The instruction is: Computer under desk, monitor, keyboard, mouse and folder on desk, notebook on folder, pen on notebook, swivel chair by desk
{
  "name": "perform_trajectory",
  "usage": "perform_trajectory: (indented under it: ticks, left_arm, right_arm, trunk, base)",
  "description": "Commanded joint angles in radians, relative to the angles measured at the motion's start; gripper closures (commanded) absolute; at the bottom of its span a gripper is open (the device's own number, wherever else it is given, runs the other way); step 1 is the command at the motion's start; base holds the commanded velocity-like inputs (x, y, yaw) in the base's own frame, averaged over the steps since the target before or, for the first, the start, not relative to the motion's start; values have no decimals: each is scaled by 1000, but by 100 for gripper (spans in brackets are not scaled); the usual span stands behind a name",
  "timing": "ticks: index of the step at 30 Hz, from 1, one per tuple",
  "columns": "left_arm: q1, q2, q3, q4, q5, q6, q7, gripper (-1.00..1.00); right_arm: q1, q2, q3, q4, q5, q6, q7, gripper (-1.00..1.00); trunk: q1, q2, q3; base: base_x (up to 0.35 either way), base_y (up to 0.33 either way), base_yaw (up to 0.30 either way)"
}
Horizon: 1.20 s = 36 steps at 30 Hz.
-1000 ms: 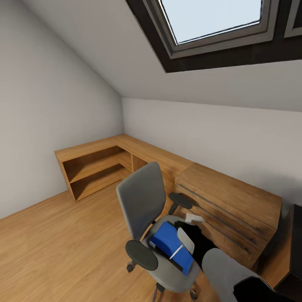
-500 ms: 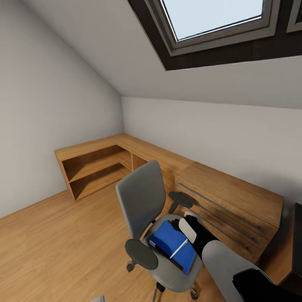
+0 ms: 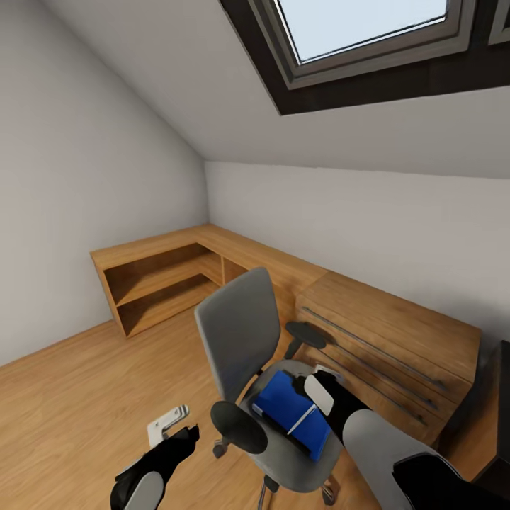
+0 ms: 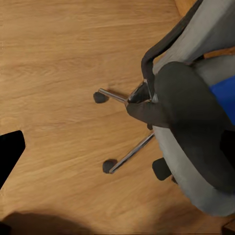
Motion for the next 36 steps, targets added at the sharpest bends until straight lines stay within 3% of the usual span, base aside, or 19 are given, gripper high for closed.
perform_trajectory:
  ticks: [1, 8, 12, 31, 36]
  left_arm:
    - [-1, 1, -2, 3, 7, 2, 10, -100]
    - [-1, 42, -2, 15, 8, -72, 15, -100]
    - [0, 53, -9, -2, -1, -107, 14, -100]
    - [1, 58, -14, -17, -15, -121, 14, -100]
    - [1, 58, -14, -17, -15, -121, 14, -100]
  right_arm:
    - [-1, -1, 9, 3, -7, 5, -7, -100]
    - [-1, -1, 4, 48, -19, -27, -13, -100]
    - [-1, 0, 3, 77, -24, -39, -14, -100]
    - [-1, -1, 5, 84, -23, -88, -14, -100]
    - [-1, 1, 10, 84, -18, -130, -17, -100]
  trunk:
    - [4, -8, -4]
    - [31, -57, -26]
    - [46, -85, -39]
    - [119, -218, -98]
    - [138, -253, -114]
  base:
    - [0, 0, 0]
    - [0, 0, 0]
    - [0, 0, 0]
    - [0, 0, 0]
    - [0, 0, 0]
